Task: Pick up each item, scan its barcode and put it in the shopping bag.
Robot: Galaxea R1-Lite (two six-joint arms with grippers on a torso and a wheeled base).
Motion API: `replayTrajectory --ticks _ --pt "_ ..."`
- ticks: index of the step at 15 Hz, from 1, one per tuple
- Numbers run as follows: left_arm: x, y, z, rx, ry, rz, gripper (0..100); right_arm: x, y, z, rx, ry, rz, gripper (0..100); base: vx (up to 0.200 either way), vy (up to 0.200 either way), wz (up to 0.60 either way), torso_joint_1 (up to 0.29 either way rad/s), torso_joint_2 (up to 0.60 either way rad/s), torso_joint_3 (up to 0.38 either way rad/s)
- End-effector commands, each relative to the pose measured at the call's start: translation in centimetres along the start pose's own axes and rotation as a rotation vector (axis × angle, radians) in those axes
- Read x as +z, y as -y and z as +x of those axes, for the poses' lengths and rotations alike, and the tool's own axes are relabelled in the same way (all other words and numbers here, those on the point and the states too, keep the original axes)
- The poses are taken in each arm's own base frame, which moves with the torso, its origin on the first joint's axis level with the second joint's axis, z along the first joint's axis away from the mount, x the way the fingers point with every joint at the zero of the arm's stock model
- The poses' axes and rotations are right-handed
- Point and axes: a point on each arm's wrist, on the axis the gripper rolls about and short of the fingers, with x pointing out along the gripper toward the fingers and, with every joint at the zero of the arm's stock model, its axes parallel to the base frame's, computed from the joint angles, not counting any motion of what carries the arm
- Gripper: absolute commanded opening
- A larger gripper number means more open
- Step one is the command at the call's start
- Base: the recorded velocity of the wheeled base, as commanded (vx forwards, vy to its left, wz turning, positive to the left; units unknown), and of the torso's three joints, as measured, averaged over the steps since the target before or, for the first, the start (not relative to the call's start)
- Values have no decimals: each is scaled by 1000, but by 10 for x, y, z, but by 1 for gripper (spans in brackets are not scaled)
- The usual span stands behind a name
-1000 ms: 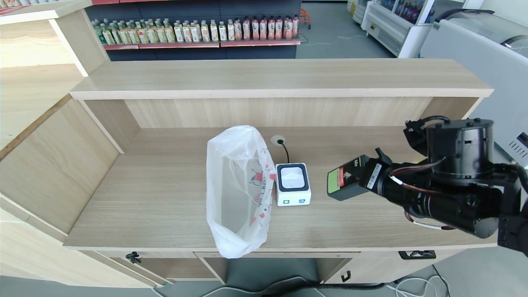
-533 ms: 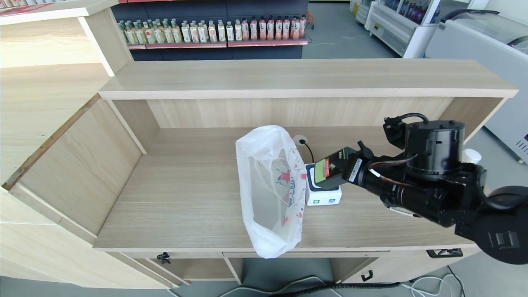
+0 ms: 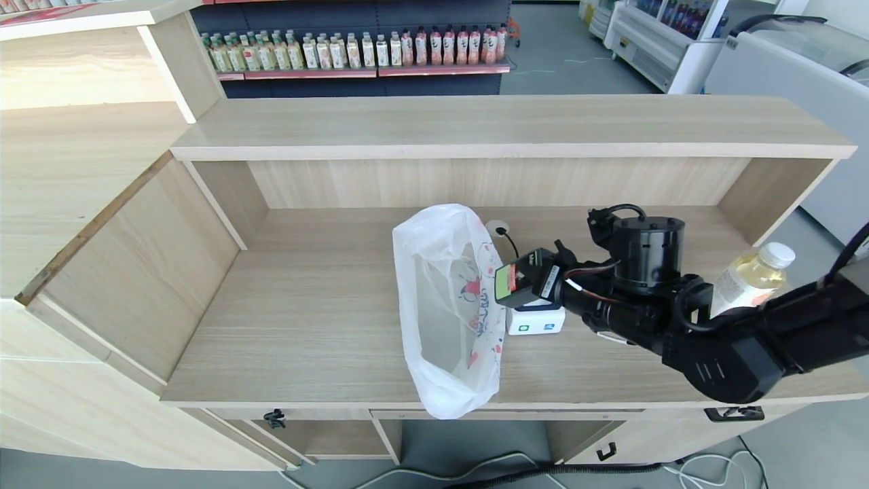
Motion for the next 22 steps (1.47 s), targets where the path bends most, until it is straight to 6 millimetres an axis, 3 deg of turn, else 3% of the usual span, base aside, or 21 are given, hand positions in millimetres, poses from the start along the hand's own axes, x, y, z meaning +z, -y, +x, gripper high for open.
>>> replayTrajectory --ticks 1,3,7,9,11,22 --pt "0 0 0 0 0 2 100 -7 12 21 -20 -24 0 0 0 0 0 0 0 0" --pt "0 0 0 2 0 2 100 -6 16 31 -26 -17 -7 0 0 0 0 0 0 0" --pt "0 0 0 2 0 2 100 -2 14 28 -6 -13 -14 0 0 0 0 0 0 0" --pt "0 0 0 2 0 1 100 18 3 8 8 13 -13 0 0 0 0 0 0 0" --pt "0 0 0 2 0 1 100 23 1 -3 2 2 -14 0 0 0 0 0 0 0" --pt "0 0 0 0 0 2 100 10 33 10 -86 -45 -11 0 0 0 0 0 0 0"
